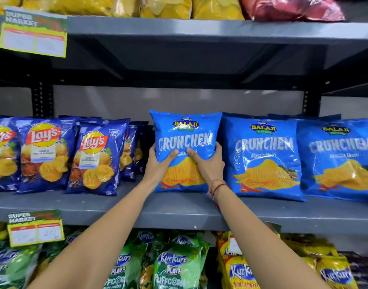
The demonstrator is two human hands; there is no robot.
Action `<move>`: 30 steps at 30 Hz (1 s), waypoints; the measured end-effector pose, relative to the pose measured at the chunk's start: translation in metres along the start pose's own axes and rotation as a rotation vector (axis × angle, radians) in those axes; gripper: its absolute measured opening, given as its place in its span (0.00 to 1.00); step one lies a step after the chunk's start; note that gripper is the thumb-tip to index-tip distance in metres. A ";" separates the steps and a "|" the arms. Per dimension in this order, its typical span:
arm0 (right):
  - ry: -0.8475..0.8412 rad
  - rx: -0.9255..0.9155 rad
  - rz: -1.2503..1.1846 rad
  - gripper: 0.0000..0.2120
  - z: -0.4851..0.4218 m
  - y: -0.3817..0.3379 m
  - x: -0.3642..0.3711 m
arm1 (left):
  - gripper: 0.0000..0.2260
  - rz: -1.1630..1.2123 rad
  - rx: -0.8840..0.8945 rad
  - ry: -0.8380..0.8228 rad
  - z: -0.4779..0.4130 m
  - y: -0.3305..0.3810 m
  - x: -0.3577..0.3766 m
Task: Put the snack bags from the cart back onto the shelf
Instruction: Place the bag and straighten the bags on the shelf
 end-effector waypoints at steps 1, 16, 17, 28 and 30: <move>-0.002 0.005 0.004 0.41 0.001 -0.001 -0.001 | 0.38 -0.001 -0.013 0.000 0.000 -0.001 -0.001; 0.240 -0.400 0.334 0.22 -0.009 -0.070 -0.130 | 0.16 -0.314 0.612 0.166 0.071 0.081 0.096; 0.279 -0.391 0.373 0.22 -0.014 -0.066 -0.146 | 0.18 -0.329 0.561 0.087 0.071 0.078 0.115; 0.183 0.122 0.252 0.39 -0.046 0.026 -0.205 | 0.40 -0.139 -0.292 -0.159 0.041 0.007 0.197; 0.205 0.119 0.232 0.38 -0.050 0.030 -0.205 | 0.39 -0.066 -0.285 -0.151 0.037 0.006 0.197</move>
Point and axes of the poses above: each hand's wrist, its own z-axis away from the middle knuckle, its own x-axis out of the palm, y = z × x, the point moved 5 cm from there along -z, towards the middle knuckle, and after that the axes turned 12 degrees about -x, right-handed, at the moved point
